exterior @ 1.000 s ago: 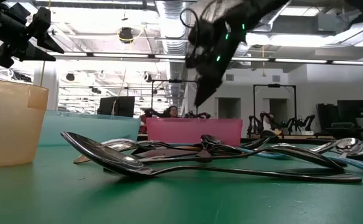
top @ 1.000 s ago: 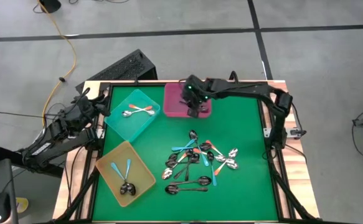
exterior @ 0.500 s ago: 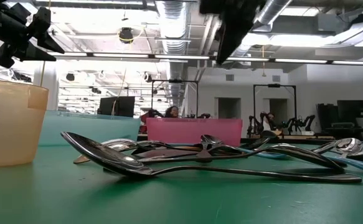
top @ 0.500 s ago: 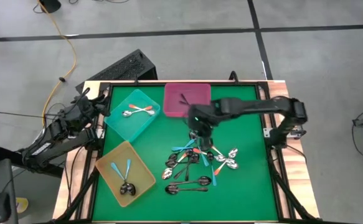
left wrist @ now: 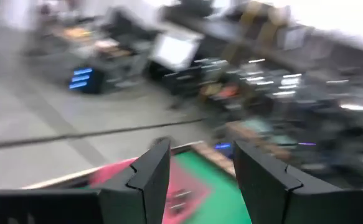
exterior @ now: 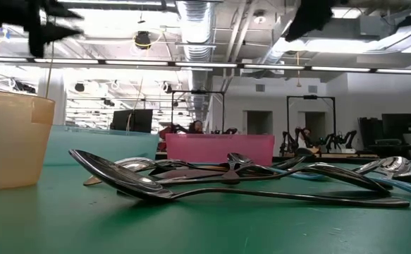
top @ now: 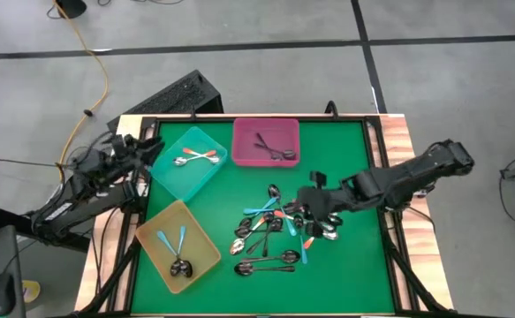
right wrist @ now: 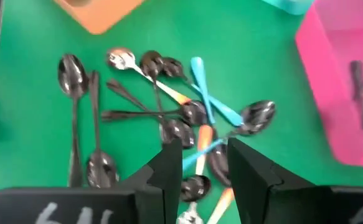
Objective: Sort silverware by color (type)
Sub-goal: Put the blue spoon into the orange bin
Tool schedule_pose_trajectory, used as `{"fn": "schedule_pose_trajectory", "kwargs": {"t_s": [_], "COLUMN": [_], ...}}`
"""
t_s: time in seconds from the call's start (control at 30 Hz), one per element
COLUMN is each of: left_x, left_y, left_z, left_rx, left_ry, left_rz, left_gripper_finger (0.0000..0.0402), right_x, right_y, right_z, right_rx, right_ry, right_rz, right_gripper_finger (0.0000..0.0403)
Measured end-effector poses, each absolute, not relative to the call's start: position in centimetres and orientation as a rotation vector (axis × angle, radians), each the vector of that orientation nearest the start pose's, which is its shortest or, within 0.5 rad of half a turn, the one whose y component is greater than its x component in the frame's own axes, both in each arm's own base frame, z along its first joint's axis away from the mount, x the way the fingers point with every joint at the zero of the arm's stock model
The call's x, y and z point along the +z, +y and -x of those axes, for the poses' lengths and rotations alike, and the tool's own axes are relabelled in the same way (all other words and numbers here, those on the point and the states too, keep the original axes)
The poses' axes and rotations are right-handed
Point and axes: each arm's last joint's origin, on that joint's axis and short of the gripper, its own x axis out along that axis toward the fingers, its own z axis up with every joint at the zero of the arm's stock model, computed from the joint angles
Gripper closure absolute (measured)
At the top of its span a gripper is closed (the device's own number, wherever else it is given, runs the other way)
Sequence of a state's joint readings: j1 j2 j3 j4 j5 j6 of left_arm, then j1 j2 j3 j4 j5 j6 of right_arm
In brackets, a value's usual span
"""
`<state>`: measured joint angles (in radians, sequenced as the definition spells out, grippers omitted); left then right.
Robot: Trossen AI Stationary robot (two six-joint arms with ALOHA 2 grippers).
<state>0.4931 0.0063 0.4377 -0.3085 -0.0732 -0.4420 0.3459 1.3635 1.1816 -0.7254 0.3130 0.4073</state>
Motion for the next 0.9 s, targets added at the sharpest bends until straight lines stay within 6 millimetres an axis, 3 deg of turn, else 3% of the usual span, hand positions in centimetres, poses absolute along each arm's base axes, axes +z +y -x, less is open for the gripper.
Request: {"fn": "schedule_pose_trajectory", "kwargs": {"t_s": [0.23,0.6,0.9], "left_x": [29.4,28.1,27.8], "left_y": [1.7,2.0,2.4], "left_z": [-4.1,-4.3,-4.3], "left_rx": [0.245,0.334,0.441], "left_ry": [-0.393,-0.305,-0.311], "left_rz": [0.366,0.520,0.580], "left_gripper_finger": [0.0243,0.0243,0.0243], "right_x": [27.2,24.1,24.0], "right_y": [9.4,9.4,9.3], "right_z": [-25.3,-24.5,-24.4], "right_rx": [-0.171,-0.302,-0.337], "right_ry": [0.855,0.942,0.943], "right_rz": [-0.191,-0.351,-0.398], "right_gripper_finger": [0.0265,0.0265,0.0265]}}
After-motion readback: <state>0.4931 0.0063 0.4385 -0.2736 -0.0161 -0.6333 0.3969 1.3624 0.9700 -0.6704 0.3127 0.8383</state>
